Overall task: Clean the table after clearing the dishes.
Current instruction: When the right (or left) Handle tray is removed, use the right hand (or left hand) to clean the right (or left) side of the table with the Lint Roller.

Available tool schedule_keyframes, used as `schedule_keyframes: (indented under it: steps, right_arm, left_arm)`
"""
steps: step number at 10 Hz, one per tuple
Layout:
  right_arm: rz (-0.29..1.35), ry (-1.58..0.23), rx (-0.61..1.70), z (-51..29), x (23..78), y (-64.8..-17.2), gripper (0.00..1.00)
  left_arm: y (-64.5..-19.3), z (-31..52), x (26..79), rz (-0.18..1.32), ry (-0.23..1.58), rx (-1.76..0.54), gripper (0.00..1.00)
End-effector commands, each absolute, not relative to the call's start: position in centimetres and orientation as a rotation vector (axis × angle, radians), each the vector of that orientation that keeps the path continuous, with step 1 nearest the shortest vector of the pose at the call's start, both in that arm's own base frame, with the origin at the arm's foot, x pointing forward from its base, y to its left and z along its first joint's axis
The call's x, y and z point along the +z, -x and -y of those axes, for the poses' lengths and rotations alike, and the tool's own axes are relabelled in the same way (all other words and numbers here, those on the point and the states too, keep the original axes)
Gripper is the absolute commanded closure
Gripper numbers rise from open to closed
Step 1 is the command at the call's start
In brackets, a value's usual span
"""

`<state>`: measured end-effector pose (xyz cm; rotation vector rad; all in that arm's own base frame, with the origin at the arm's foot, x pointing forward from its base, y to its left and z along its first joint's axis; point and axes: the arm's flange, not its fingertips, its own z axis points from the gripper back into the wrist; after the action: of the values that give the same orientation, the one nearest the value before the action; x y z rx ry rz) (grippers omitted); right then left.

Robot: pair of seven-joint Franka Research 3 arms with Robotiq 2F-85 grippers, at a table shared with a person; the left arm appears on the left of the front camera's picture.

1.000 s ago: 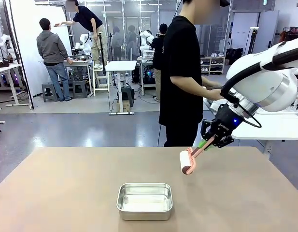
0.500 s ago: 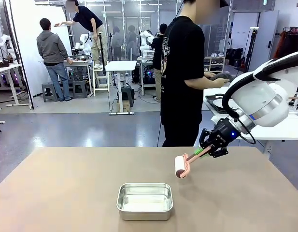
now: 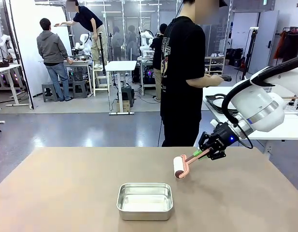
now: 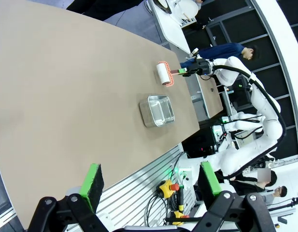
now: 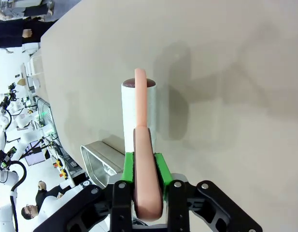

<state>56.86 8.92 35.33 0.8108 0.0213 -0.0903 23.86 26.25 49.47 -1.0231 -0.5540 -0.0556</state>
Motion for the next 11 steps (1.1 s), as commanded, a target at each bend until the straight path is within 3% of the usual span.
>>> schedule_keyframes:
  steps: [1,11]
  right_arm:
    - [-0.014,-0.862,-0.062,-9.1,34.5,-57.5,0.78]
    - [0.025,-0.807,-0.049,-2.4,30.9,-57.0,0.78]
  left_arm:
    - [-23.7,-26.4,49.6,0.573,1.038,-0.062,0.00]
    - [-23.7,-26.4,49.6,0.573,1.038,-0.062,0.00]
